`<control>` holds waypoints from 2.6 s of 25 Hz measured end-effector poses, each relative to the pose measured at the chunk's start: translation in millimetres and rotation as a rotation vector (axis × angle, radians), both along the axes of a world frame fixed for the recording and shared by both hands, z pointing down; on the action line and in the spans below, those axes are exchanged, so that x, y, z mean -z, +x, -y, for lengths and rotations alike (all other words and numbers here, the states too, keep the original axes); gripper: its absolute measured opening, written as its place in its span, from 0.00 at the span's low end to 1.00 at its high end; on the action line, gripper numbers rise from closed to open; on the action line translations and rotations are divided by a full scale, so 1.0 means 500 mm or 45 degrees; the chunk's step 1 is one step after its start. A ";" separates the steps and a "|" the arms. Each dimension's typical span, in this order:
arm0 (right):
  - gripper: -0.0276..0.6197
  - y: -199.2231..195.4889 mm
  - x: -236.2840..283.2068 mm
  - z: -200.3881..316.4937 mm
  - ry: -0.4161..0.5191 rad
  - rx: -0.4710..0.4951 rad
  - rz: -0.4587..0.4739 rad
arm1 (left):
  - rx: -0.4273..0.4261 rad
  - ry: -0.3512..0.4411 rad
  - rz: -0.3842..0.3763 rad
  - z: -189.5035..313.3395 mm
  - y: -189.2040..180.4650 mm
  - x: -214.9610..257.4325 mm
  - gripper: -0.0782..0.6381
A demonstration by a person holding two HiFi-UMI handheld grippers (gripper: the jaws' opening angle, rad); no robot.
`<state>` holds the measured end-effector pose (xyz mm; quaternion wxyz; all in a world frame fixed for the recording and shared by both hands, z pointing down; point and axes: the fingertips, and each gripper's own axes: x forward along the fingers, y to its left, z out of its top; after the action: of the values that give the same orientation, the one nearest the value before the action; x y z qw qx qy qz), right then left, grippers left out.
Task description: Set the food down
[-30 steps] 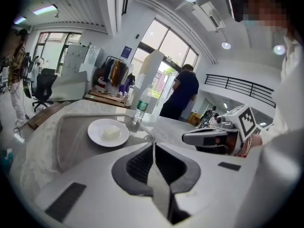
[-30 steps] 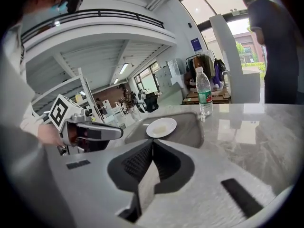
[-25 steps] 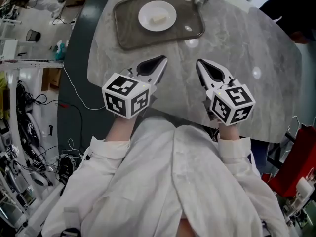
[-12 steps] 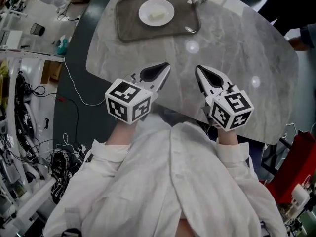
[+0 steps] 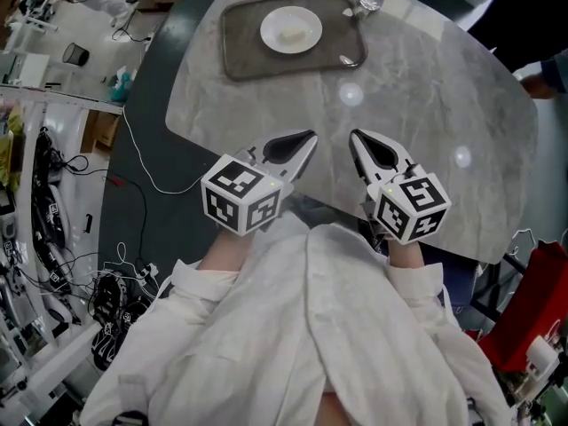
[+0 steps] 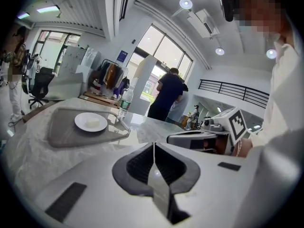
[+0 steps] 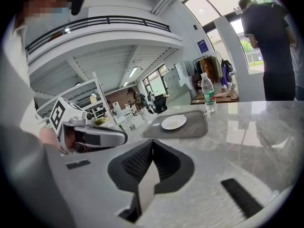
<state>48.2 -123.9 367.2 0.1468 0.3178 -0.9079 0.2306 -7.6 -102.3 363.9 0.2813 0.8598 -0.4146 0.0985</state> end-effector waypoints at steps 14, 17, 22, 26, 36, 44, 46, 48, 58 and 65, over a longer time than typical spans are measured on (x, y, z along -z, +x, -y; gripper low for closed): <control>0.05 -0.043 0.015 -0.020 0.042 0.007 -0.040 | -0.119 -0.002 -0.001 -0.029 -0.012 0.006 0.14; 0.05 -0.052 0.015 -0.024 0.045 0.009 -0.053 | -0.115 -0.006 -0.009 -0.028 -0.024 0.005 0.14; 0.05 -0.054 0.021 -0.026 0.052 0.023 -0.070 | -0.137 -0.018 -0.014 -0.030 -0.019 0.004 0.14; 0.05 -0.062 0.021 -0.038 0.049 0.072 -0.082 | -0.166 -0.032 -0.016 -0.040 -0.013 -0.006 0.14; 0.05 -0.052 0.026 -0.054 0.064 0.273 -0.161 | -0.209 -0.018 -0.035 -0.042 0.016 -0.011 0.14; 0.05 -0.055 0.035 -0.054 0.080 0.297 -0.176 | -0.210 -0.002 -0.043 -0.036 0.010 0.000 0.14; 0.05 -0.051 0.035 -0.052 0.087 0.296 -0.183 | -0.214 -0.005 -0.043 -0.034 0.014 -0.003 0.14; 0.05 -0.049 0.035 -0.048 0.088 0.294 -0.185 | -0.221 -0.007 -0.043 -0.032 0.017 -0.004 0.14; 0.05 -0.050 0.033 -0.041 0.111 0.286 -0.204 | -0.226 -0.005 -0.040 -0.027 0.020 -0.005 0.14; 0.05 -0.063 0.024 -0.043 0.096 0.227 -0.178 | -0.217 -0.005 -0.043 -0.024 0.000 -0.004 0.14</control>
<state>16.8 -102.6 355.1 0.2176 0.2565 -0.9281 0.1595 -7.7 -90.5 365.7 0.2806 0.8929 -0.3351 0.1085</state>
